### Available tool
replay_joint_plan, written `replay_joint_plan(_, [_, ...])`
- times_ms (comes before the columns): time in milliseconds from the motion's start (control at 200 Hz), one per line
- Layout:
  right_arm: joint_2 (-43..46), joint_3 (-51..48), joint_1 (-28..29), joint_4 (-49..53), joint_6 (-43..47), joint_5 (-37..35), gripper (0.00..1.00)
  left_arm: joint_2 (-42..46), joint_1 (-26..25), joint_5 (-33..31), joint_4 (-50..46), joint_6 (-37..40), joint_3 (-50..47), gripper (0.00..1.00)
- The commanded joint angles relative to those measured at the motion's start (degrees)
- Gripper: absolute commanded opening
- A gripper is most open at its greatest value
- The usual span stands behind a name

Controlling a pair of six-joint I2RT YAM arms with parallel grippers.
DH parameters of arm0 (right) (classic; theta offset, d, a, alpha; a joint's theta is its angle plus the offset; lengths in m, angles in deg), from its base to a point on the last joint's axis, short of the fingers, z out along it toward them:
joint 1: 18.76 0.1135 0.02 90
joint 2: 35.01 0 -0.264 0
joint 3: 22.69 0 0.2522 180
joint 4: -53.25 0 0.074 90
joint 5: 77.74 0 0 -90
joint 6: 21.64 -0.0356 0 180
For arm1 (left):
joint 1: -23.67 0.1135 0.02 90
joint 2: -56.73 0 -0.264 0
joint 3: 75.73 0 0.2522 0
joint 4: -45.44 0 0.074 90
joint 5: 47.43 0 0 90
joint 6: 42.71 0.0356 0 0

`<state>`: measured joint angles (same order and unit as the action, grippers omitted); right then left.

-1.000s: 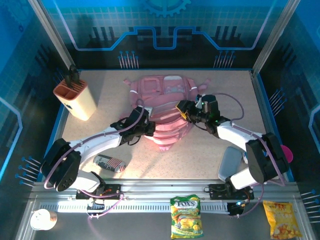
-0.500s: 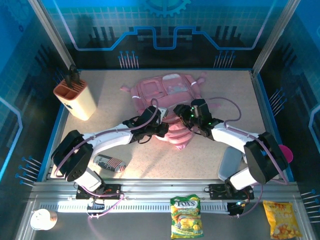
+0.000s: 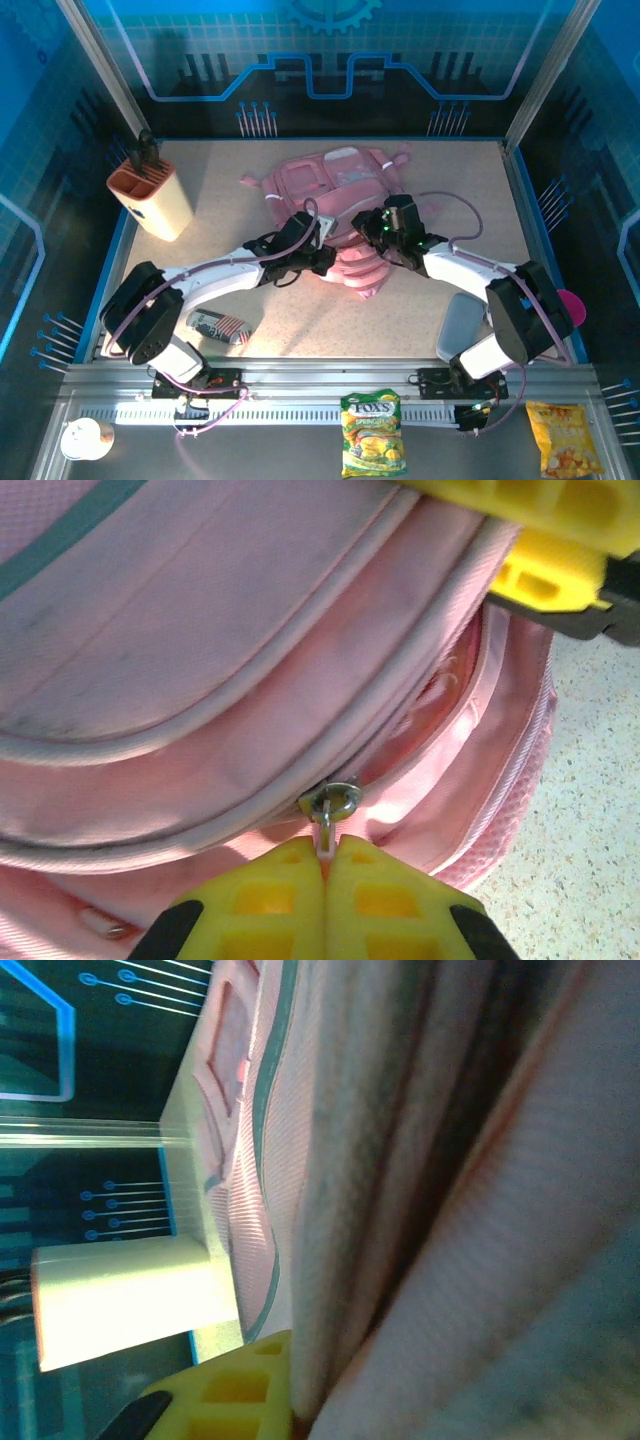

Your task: Pack books, pencil case, and school supplies into a backpack

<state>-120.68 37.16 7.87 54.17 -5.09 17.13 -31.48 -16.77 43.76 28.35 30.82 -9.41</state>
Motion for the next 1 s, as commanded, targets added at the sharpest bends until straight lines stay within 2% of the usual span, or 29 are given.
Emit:
replay_joint_plan(0, [3.6,-0.65,-2.76,0.1,2.95,-1.58,0.18,3.86,2.82,-0.57,-1.81,0.94,-3.06,0.0])
replay_joint_plan(230, [4.71,-0.65,-4.61,-0.25,3.83,0.64,0.17,6.36,7.86,-0.57,-0.57,-0.51,-7.71,0.0])
replay_joint_plan(380, [4.93,-0.02,-5.64,0.0,4.54,2.52,0.16,6.32,11.02,-0.91,0.64,3.06,-7.5,0.0])
replay_joint_plan(560, [5.33,0.88,-6.57,1.14,5.66,5.14,0.16,2.86,15.93,0.06,-1.01,7.33,-3.21,0.0])
replay_joint_plan(720, [4.57,1.94,-6.7,1.28,6.64,8.23,0.16,-1.45,20.7,0.08,-2.52,7.92,1.9,0.0])
replay_joint_plan(975, [0.97,3.56,-6.43,-0.19,6.82,12.9,0.17,-8.8,23.47,-3.93,-5.71,8.21,11.45,0.0])
replay_joint_plan(996, [0.58,3.84,-6.34,-0.21,6.98,13.2,0.17,-9.18,23.61,-4.15,-6.22,8.1,12.01,0.04])
